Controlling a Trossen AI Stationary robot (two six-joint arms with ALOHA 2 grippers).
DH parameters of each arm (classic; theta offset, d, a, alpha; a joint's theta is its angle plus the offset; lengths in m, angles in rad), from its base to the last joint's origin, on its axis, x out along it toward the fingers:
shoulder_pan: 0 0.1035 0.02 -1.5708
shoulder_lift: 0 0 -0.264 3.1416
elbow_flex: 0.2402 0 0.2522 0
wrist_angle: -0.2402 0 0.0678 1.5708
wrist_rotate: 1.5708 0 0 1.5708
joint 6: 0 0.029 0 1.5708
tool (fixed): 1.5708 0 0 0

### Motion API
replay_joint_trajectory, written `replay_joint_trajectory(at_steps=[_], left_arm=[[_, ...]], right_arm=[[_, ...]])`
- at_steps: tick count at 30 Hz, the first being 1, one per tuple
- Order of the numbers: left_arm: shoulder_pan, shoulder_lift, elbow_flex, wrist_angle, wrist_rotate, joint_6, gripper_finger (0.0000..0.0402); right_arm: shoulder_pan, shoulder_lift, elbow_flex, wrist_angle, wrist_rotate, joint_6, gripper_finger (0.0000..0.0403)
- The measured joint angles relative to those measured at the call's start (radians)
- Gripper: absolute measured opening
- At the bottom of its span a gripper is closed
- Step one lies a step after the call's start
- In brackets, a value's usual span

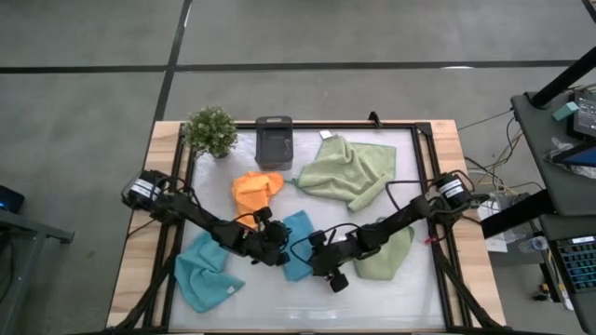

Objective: Fold microfiber towels
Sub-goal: Fold the right blue towel

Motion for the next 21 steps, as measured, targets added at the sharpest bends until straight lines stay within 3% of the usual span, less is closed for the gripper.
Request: replay_joint_trajectory(at_steps=[6, 13, 16, 21], left_arm=[[0.000, 0.024, 0.000, -0.001, 0.005, -0.001, 0.0008], [0.000, 0.028, 0.000, 0.001, 0.009, -0.003, 0.0008], [0.000, 0.028, 0.000, 0.010, 0.062, -0.003, 0.0008], [-0.002, 0.028, 0.000, 0.023, 0.116, -0.027, 0.0008]], right_arm=[[-0.002, 0.012, 0.001, -0.007, -0.002, -0.005, 0.0150], [0.000, 0.002, 0.000, -0.014, -0.015, -0.040, 0.0056], [0.000, -0.015, -0.001, -0.032, -0.008, -0.049, 0.0018], [0.000, -0.065, 0.020, -0.118, -0.002, -0.057, 0.0013]])
